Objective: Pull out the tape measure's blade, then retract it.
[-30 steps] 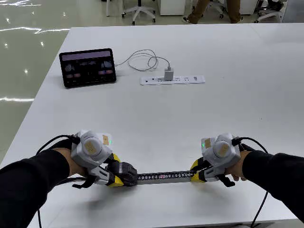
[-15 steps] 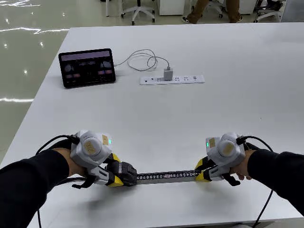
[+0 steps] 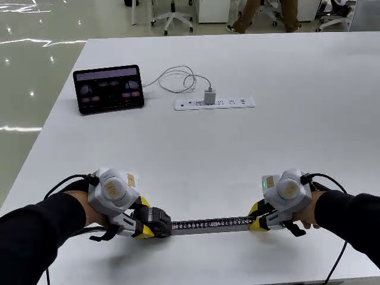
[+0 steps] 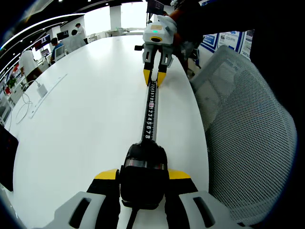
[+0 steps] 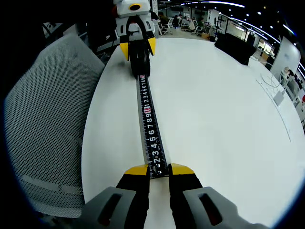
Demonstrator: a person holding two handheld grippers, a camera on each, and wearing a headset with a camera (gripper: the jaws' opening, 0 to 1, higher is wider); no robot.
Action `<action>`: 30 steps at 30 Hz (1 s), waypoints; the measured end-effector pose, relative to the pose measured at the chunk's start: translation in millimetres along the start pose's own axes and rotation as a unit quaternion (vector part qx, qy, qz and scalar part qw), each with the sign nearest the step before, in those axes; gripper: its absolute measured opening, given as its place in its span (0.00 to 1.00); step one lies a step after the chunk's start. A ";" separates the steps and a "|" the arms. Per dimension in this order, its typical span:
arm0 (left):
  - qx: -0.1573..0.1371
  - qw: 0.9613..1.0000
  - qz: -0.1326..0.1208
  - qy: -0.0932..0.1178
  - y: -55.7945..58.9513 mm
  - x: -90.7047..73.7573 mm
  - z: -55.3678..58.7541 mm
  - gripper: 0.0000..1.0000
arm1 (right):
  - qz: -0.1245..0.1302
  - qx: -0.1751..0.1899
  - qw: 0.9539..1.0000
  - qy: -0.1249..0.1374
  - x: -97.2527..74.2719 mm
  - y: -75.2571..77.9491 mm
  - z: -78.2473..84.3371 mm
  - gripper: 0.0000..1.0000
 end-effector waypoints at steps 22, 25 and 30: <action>-0.001 1.000 0.000 0.000 -0.4 0.4 0.4 0.32 | 0.007 0.008 1.000 -0.009 -11.1 6.2 19.6 0.10; -0.001 1.000 -0.001 0.000 -0.5 0.3 0.4 0.32 | 0.008 0.011 1.000 -0.010 -12.4 6.7 21.8 0.10; 0.000 1.000 -0.001 0.000 -0.5 0.3 0.5 0.32 | 0.010 0.015 1.000 -0.010 -14.7 7.0 25.0 0.10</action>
Point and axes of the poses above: the centre of the closed fingertips' face, and the gripper's own axes: x roughly forward along the fingers, y roughly to its right, z roughly out of its underside, the point moved 6 cm from there along -x, roughly backward along the fingers, and after that the axes turned 15 degrees about z, right-handed, at the moved point
